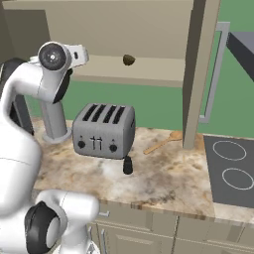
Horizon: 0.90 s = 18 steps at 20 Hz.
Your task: Pick the shaker and shaker from the counter and place them in the cabinet.
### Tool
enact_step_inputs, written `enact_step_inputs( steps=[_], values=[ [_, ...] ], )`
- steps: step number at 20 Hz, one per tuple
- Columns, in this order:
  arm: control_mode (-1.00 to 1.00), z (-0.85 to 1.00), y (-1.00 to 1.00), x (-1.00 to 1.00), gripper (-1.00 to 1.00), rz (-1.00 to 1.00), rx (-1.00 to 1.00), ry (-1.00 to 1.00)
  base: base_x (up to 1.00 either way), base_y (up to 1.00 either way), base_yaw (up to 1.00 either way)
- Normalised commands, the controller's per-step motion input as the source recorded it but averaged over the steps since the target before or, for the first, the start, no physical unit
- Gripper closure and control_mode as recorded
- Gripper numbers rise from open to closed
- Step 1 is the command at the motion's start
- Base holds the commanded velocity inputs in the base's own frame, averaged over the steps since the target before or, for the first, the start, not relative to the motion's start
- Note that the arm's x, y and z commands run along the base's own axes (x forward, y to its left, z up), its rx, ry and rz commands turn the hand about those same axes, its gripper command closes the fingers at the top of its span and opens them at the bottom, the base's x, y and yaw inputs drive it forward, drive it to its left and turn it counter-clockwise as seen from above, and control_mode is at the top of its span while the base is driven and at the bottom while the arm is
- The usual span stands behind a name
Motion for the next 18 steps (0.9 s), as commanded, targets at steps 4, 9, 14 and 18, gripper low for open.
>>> enact_step_inputs(
  steps=[4, 9, 14, 18],
  values=[
    [-1.0, 0.14, -0.01, 0.58, 1.0, 0.0, 0.02, 0.04, 0.0, 0.0, 0.0],
    [-1.0, 0.11, -0.04, 0.61, 1.0, 0.0, 0.01, 0.11, 0.0, 0.0, 0.0],
    [-1.0, 0.05, -0.02, 0.5, 1.0, 0.0, 0.01, 0.06, 0.0, 0.0, 0.0],
    [-1.0, 0.0, 0.0, 0.05, 1.0, 0.0, 0.0, 0.01, 0.0, 0.0, 0.0]
  ],
)
